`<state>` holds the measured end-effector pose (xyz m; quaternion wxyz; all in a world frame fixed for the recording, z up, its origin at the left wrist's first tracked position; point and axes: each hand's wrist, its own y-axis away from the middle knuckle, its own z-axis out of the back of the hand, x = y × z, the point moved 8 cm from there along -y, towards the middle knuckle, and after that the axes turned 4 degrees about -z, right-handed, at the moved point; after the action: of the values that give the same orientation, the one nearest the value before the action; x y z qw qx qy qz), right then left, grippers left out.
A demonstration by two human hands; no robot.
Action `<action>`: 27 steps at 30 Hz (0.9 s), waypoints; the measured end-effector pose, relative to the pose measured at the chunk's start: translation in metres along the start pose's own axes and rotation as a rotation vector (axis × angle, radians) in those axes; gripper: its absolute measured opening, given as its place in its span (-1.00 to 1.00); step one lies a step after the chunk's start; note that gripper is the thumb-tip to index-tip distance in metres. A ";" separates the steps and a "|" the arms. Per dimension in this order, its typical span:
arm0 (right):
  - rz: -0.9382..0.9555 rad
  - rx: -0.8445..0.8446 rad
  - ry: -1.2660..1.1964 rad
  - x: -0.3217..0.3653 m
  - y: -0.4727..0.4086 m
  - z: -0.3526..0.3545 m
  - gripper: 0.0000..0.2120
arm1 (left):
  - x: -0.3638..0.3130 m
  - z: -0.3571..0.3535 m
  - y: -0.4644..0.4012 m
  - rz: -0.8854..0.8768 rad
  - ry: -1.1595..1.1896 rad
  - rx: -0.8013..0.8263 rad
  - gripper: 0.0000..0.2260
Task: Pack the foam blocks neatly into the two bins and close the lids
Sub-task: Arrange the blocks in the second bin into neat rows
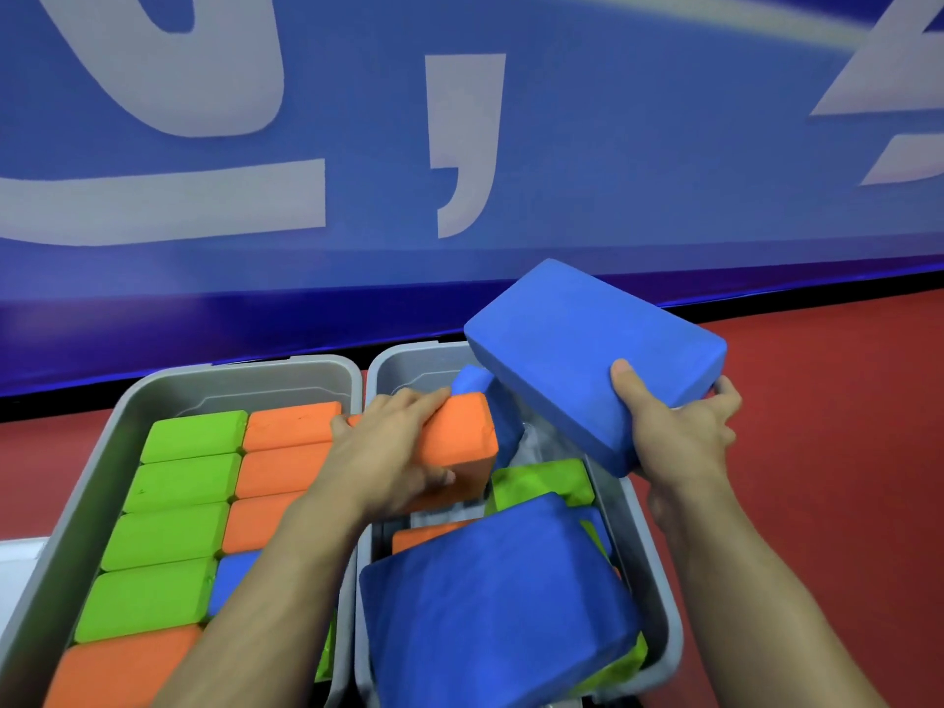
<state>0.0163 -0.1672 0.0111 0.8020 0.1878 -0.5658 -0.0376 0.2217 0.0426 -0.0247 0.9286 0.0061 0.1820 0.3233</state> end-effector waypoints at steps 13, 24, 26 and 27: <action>-0.039 0.025 -0.058 -0.007 -0.009 0.004 -0.04 | 0.031 -0.121 -0.019 0.043 0.142 0.299 -0.16; -0.021 0.069 -0.066 -0.013 -0.016 -0.016 -0.01 | 0.044 -0.199 -0.043 0.148 -0.010 0.618 -0.39; -0.019 0.078 -0.067 -0.014 -0.018 -0.016 0.02 | 0.049 -0.208 -0.044 0.143 -0.010 0.650 -0.38; -0.016 0.074 -0.070 -0.013 -0.019 -0.015 0.03 | 0.052 -0.211 -0.045 0.139 -0.005 0.661 -0.38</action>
<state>0.0287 -0.1775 -0.0115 0.7738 0.2203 -0.5931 -0.0296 0.2143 0.0155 -0.2445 0.8526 0.3202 0.2738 0.3093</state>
